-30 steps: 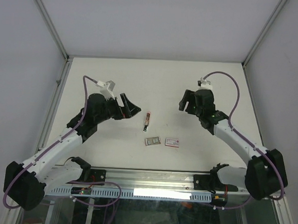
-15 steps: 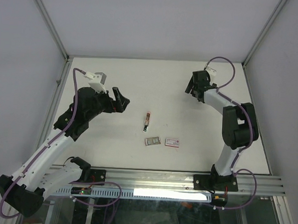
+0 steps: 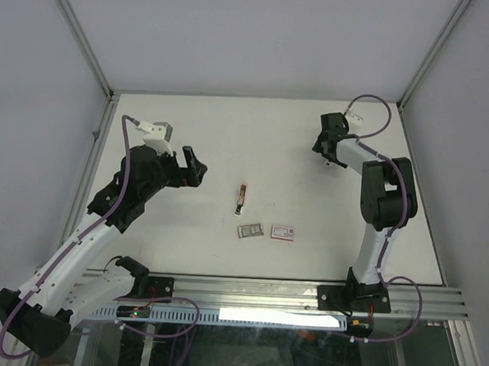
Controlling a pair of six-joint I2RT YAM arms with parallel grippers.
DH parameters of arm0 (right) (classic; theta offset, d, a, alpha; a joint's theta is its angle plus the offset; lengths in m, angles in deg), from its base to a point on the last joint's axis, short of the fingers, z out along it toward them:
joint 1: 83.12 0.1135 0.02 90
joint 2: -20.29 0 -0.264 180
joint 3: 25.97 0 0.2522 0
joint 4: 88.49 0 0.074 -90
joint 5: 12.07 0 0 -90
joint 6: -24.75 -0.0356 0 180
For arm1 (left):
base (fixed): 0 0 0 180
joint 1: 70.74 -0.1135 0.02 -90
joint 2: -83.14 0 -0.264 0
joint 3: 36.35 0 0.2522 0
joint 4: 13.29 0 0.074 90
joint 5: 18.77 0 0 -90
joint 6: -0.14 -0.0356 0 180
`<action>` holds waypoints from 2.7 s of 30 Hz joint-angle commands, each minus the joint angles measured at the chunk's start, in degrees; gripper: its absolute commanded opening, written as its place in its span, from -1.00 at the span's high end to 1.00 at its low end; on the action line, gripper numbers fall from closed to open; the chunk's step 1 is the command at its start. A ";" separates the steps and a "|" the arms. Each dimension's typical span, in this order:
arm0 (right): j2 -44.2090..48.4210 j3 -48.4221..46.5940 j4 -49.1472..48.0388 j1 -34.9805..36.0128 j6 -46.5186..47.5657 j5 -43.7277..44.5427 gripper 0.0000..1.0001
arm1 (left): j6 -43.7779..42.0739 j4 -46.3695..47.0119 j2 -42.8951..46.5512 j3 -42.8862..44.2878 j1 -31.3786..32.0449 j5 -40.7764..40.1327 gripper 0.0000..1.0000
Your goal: Load the staples into the stapler
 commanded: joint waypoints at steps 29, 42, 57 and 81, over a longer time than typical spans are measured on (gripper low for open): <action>25.39 20.22 -18.54 1.26 14.96 -32.25 0.84 | 13.97 13.10 0.78 -7.18 -0.11 12.01 -0.87; 58.56 48.40 -38.88 27.33 25.49 -40.95 0.83 | 24.96 26.70 -5.07 -10.95 11.25 16.07 -0.85; 61.27 49.30 -39.54 39.83 33.00 -33.19 0.85 | 28.33 34.07 -13.01 -9.58 18.12 17.75 -0.37; 59.45 48.24 -39.43 41.53 34.01 -30.37 0.87 | 29.21 34.03 -14.03 -10.98 18.83 17.73 0.41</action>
